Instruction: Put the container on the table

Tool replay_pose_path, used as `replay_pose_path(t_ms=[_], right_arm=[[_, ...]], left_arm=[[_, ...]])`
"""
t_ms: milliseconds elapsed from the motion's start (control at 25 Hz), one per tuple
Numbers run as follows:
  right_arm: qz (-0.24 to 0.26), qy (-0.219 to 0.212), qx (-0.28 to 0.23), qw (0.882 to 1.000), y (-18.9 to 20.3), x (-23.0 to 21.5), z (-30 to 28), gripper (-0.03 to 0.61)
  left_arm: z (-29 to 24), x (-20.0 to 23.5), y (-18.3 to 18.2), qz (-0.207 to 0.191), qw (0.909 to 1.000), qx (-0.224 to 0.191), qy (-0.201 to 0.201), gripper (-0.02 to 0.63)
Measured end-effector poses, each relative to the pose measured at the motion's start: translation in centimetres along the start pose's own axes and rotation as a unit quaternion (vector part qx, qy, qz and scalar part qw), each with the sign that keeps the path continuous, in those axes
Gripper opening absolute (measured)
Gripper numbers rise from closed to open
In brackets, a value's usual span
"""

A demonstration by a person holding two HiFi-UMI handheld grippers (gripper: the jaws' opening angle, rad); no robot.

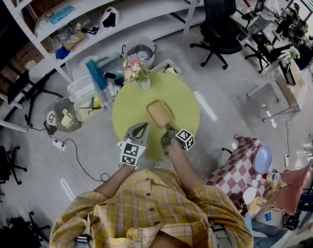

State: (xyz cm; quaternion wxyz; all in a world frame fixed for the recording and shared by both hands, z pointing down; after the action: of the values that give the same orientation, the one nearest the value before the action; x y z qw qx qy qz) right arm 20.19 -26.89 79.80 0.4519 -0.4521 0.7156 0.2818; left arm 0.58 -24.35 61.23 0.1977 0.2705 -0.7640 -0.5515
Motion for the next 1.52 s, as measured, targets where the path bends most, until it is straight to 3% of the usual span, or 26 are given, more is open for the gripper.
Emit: replay_pose_path(t_ms=[640, 1520], right_arm=[[0.018, 0.036, 0.015, 0.999, -0.3, -1.6, -1.6, 0.018], [0.005, 0.038, 0.015, 0.999, -0.1, -1.5, -3.4, 0.02]], left_arm=[[-0.1, 0.4, 0.2, 0.001, 1.0, 0.004, -0.007, 0.007], [-0.2, 1.3, 0.4, 0.007, 0.9999, 0.008, -0.008, 0.008]])
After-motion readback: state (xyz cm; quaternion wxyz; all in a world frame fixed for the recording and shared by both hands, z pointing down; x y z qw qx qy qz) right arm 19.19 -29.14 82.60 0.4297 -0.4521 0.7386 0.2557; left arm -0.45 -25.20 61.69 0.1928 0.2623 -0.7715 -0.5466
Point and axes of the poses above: the fingertips, and each gripper's own axes: z backward along the fingers, x to its left, y out of its underside, the point moved 7 cm from there along z, backward along the fingers, and after that the axes turned 1 degree about -y, right-handed, at the moved point
